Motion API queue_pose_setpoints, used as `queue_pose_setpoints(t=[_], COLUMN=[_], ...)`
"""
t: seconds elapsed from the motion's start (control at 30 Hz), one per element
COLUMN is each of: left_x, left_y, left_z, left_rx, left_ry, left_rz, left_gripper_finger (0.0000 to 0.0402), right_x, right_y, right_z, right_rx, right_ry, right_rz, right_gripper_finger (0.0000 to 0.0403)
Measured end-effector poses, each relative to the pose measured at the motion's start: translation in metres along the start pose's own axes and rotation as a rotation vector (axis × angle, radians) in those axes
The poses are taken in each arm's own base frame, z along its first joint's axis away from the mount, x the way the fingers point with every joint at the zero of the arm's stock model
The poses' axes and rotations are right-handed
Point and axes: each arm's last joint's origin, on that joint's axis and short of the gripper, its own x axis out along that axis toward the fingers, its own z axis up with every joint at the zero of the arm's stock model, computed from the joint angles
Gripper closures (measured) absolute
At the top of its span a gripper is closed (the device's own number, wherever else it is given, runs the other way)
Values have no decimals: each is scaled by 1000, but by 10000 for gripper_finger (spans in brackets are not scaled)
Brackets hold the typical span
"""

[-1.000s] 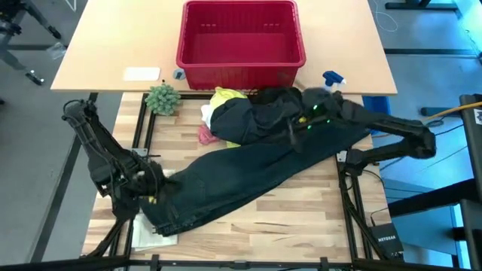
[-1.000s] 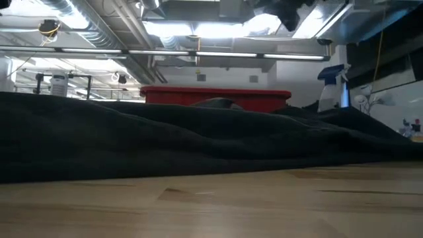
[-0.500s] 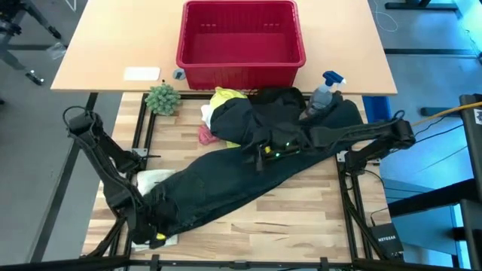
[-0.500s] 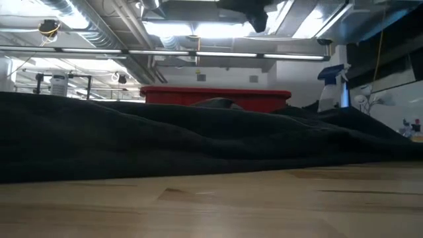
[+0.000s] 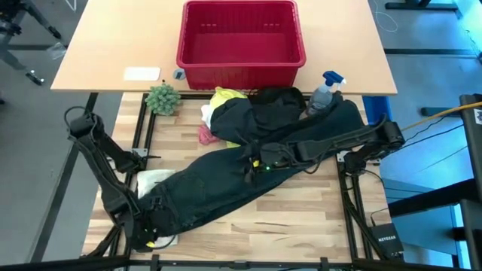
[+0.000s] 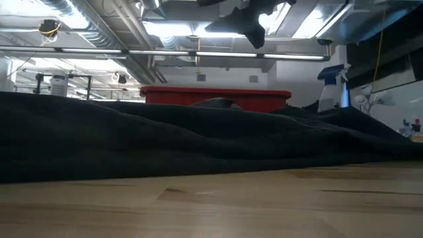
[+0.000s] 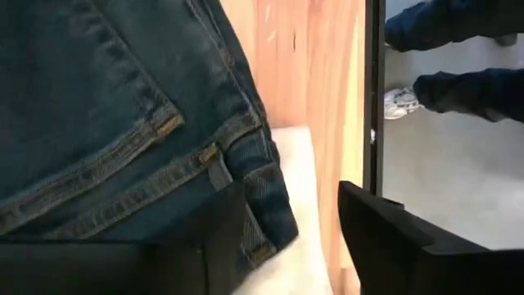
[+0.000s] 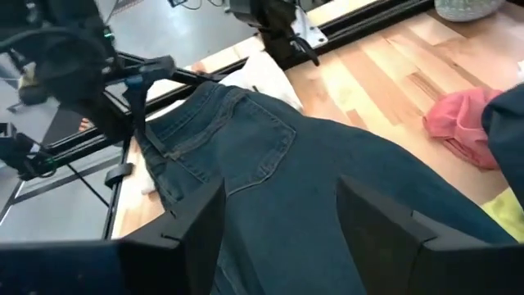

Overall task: Fold laundry
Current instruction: Fold the black jean

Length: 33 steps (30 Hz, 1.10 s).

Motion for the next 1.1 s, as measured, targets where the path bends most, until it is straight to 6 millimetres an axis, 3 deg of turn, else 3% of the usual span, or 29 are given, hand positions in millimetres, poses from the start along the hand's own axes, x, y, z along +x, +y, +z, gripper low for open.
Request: queue_pose_setpoints(t=[0.2,0.37,0.6,0.8,1.1], left_x=[23,57,94,95,93], left_y=[-10,-18,-14,-14,-13], left_z=[-1,-9,-20,-18,-23], left_rx=[76,107,-86,-187,-137], left_ry=[-6,31,84,65,63], left_rz=[13,64,220,253,294], left_gripper_finger=[187,185,201,238,276], right_x=[0,0,0,0,0], right_y=[-1,-2,-3,-3,-4], right_z=[0,1,1,1,1], right_rx=[12,19,24,26,22], right_ry=[-9,-16,-38,-36,-44], right_rz=[-18,-31,-75,-73,-90], right_gripper_finger=[180,180,180,180,180])
